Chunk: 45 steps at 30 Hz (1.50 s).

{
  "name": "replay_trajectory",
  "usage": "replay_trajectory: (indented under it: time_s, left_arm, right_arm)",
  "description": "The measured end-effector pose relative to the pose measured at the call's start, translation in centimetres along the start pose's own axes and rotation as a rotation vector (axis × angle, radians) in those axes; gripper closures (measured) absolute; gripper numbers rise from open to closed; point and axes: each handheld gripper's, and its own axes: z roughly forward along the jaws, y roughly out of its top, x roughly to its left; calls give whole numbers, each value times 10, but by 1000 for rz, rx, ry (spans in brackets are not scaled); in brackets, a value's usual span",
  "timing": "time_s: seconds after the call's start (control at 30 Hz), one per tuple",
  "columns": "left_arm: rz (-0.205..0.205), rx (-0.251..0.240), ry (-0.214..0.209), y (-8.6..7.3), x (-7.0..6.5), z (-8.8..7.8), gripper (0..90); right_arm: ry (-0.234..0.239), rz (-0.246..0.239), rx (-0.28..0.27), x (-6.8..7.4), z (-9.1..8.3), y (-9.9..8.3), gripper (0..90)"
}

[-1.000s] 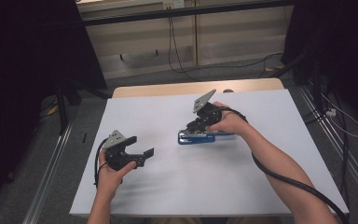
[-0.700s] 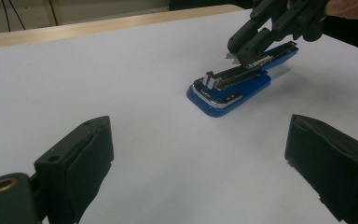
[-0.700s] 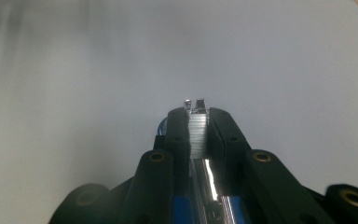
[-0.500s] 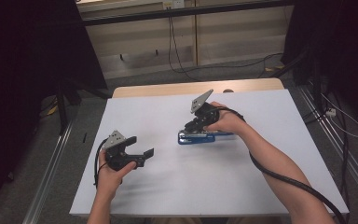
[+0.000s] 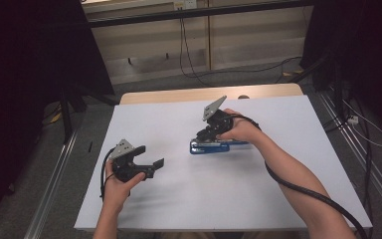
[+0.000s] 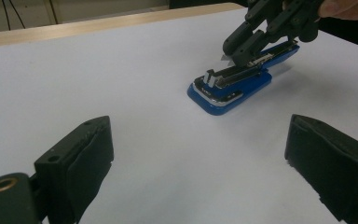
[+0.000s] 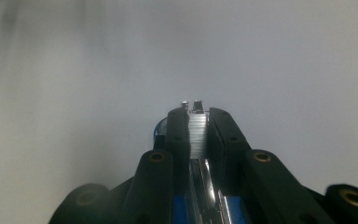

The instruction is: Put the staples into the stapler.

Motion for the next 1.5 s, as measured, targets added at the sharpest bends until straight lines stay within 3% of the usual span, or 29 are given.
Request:
replay_trajectory:
  time_s: [0.47,1.07,1.5]
  left_arm:
    - [3,-1,-1,0,-1,1,79]
    - [7,9,-4,-1,-1,3,79]
    - [7,9,-5,-1,0,3,79]
  right_arm:
    - [1,-29,9,1,4,1,790]
    - [35,-60,26,-4,9,0,789]
    - [53,-119,29,-8,11,1,789]
